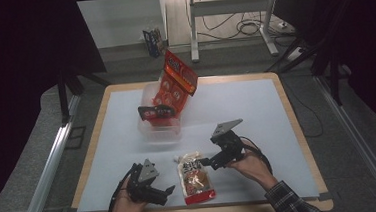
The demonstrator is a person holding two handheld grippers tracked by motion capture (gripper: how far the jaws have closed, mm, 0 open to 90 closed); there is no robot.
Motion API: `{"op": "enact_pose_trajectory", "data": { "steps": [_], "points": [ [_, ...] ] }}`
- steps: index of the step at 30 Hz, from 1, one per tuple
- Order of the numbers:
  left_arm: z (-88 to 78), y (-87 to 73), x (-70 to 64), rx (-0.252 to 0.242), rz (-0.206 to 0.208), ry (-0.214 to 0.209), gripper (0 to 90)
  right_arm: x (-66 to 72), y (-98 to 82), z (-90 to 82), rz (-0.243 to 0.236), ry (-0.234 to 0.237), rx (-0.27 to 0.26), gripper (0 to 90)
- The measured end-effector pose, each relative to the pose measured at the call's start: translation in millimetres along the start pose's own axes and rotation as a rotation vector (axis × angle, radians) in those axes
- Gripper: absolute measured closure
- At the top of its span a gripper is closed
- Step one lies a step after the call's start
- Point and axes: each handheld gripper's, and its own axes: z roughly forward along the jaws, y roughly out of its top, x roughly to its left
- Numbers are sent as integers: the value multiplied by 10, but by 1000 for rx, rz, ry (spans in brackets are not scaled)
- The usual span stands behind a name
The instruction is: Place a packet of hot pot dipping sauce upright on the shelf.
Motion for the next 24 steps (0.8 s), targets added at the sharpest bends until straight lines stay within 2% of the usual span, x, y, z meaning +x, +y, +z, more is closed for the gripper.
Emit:
{"op": "enact_pose_trajectory", "data": {
  "steps": [3, 6, 10, 11, 12, 15, 20, 24],
  "points": [
    [-22, -20, 50, 1, -14, 13, 5, 26, -78, -3, 19, 21, 30, 73],
    [-45, -38, 90, -4, -22, 26, 6, 77, -153, -13, 31, 2, 69, 229],
    [-80, -61, 132, -16, -31, 39, 6, 160, -253, -42, 16, 43, 115, 494],
    [-80, -61, 132, -16, -31, 39, 7, 160, -253, -42, 16, 43, 115, 494],
    [-101, -76, 157, -21, -36, 44, 7, 222, -303, -60, 6, 62, 133, 591],
    [-133, -105, 198, -28, -52, 59, 7, 307, -385, -84, -18, 78, 141, 716],
    [-190, -149, 260, -40, -74, 72, 9, 382, -524, -112, -56, 96, 168, 847],
    [-204, -163, 284, -41, -83, 73, 10, 404, -597, -108, -57, 115, 179, 884]
  ]
}}
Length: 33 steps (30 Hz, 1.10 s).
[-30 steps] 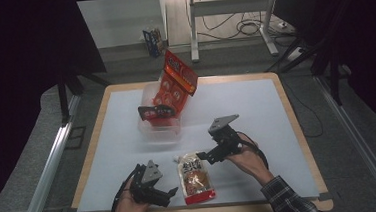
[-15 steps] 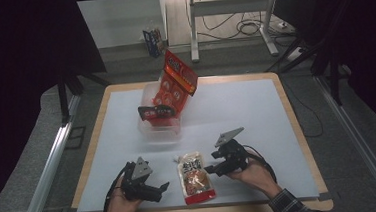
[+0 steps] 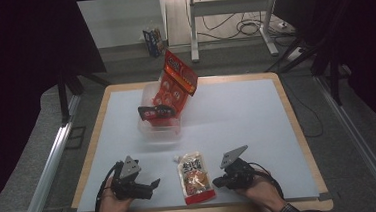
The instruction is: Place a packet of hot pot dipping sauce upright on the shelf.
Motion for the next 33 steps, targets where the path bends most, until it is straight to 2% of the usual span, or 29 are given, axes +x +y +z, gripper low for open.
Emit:
{"op": "enact_pose_trajectory", "data": {
  "steps": [5, 6, 11, 14, 20, 24, 27, 33],
  "points": [
    [32, 7, -27, 14, 9, -5, 11, 39, -12, 52, 1, 30, -4, 886],
    [54, 11, -47, 23, 18, -5, 11, 51, -12, 74, 10, 51, -12, 886],
    [56, 16, -55, 23, 17, -4, 11, 129, 42, 170, -15, 91, -21, 886],
    [31, 12, -19, 14, -3, 5, 12, 198, 102, 237, -34, 95, -21, 887],
    [22, 3, 24, 13, -34, 17, 16, 251, 220, 380, -31, 129, -50, 887],
    [39, 6, 23, 23, -45, 15, 19, 311, 345, 497, -50, 121, -69, 889],
    [40, 9, 21, 22, -49, 7, 20, 365, 445, 586, -72, 89, -79, 889],
    [53, 13, 8, 30, -45, 0, 21, 376, 593, 716, -80, 58, -80, 890]
  ]
}}
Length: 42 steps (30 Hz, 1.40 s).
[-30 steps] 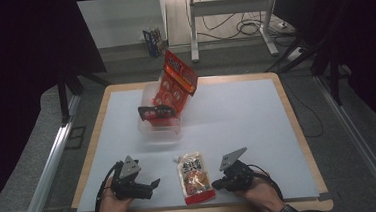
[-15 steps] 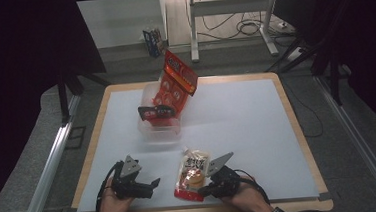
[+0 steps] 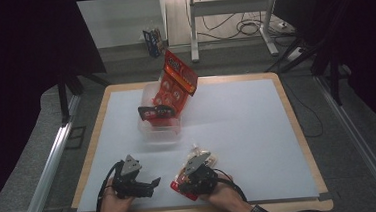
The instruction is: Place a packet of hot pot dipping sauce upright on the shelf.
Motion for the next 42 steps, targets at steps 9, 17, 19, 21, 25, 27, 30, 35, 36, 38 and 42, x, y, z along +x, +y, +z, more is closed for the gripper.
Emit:
{"op": "enact_pose_trajectory", "data": {
  "steps": [9, 17, 19, 21, 25, 27, 30, 35, 36, 38, 42],
  "points": [
    [-3, 2, -4, -1, 2, -16, 21, -64, -27, -183, 12, -22, 1, 886],
    [0, 5, -8, 0, 4, -11, 23, -36, -349, -435, 18, -44, 61, 887],
    [3, 7, -9, -1, 3, -12, 23, -23, -362, -437, 26, -44, 61, 888],
    [8, 9, -10, -1, 2, -11, 23, -6, -353, -417, 10, -59, 57, 889],
    [15, 16, -10, -1, 1, -16, 23, -10, -333, -368, 18, -64, 32, 890],
    [26, 29, -22, 0, 5, -22, 23, -10, -313, -330, 25, -76, 7, 891],
    [34, 37, -38, -1, 12, -30, 23, 1, -223, -234, 5, -105, -1, 891],
    [45, 45, -54, 0, 14, -53, 23, -29, -163, -163, 3, -125, -20, 891],
    [47, 50, -62, 0, 15, -60, 22, -25, -160, -163, 4, -126, -18, 890],
    [46, 55, -71, -6, 18, -75, 22, -21, -157, -167, 8, -127, -15, 890],
    [61, 86, -167, -12, 36, -108, 48, -94, -177, -260, 45, -77, -20, 871]
  ]
}}
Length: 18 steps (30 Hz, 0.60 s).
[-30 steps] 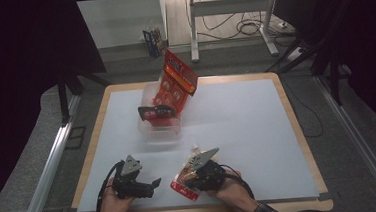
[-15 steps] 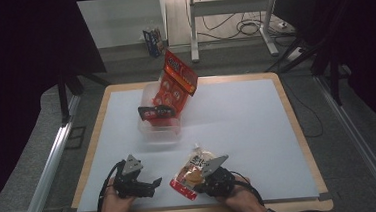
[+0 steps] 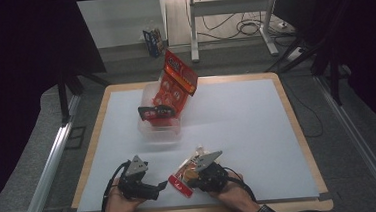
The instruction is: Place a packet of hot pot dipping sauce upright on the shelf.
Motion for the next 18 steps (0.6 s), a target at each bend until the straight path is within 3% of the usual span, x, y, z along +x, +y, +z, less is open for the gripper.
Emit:
{"op": "enact_pose_trajectory", "data": {
  "steps": [4, 6, 7, 10, 11, 16, 18],
  "points": [
    [24, 31, -69, -4, 11, -35, 189, -33, -30, -153, 6, -26, 4, 767],
    [27, 39, -83, -10, 10, -50, 311, -46, -39, -191, 2, -40, 0, 747],
    [42, 55, -104, -22, 4, -86, 373, -77, -56, -261, 10, -61, 0, 697],
    [74, 74, -124, -28, -3, -117, 540, -119, -77, -320, 16, -87, 0, 654],
    [111, 96, -146, -32, -3, -149, 595, -175, -97, -374, 25, -107, -1, 618],
    [182, 136, -205, -32, 16, -186, 878, -308, -136, -507, 64, -156, -8, 508],
    [227, 149, -234, -22, 28, -192, 899, -334, -145, -527, 76, -165, -7, 494]
  ]
}}
